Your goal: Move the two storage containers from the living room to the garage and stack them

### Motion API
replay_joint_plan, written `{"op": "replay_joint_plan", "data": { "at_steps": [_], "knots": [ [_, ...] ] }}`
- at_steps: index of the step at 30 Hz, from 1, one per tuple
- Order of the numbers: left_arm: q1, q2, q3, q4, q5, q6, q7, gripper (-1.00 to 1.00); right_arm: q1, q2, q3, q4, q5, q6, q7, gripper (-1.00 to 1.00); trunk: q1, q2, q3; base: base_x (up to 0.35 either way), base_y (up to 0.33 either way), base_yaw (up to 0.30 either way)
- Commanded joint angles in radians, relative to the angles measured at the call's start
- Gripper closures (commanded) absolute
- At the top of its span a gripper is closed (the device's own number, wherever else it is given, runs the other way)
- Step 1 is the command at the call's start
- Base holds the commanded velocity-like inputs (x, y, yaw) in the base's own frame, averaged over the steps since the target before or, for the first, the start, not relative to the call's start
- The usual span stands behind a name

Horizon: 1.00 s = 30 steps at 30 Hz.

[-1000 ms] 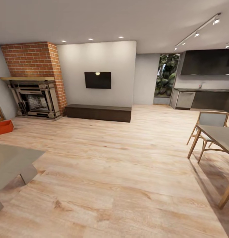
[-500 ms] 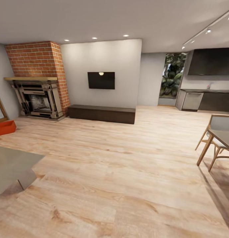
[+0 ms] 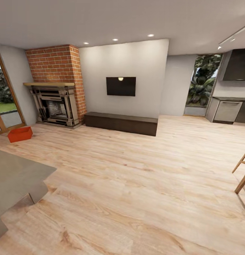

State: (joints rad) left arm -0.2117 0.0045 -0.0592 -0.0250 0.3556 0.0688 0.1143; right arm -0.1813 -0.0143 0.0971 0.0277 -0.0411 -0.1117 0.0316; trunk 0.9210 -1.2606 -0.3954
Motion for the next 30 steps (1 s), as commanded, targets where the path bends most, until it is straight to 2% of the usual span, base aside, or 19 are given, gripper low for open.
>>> {"op": "replay_joint_plan", "data": {
  "at_steps": [1,30],
  "knots": [
    [0.0,0.0,-0.007,-0.003,0.007,0.006,0.004,-1.0,-0.001,-0.001,0.008,0.003,-0.004,-0.004,0.003,-1.0,0.001,-0.001,-0.001,0.325,0.0,0.037],
    [0.0,0.002,-0.005,-0.003,0.008,0.006,0.004,-1.0,-0.001,0.003,0.012,0.003,0.006,-0.002,0.002,-1.0,0.001,-0.001,-0.001,0.325,0.0,0.003]
  ]
}}
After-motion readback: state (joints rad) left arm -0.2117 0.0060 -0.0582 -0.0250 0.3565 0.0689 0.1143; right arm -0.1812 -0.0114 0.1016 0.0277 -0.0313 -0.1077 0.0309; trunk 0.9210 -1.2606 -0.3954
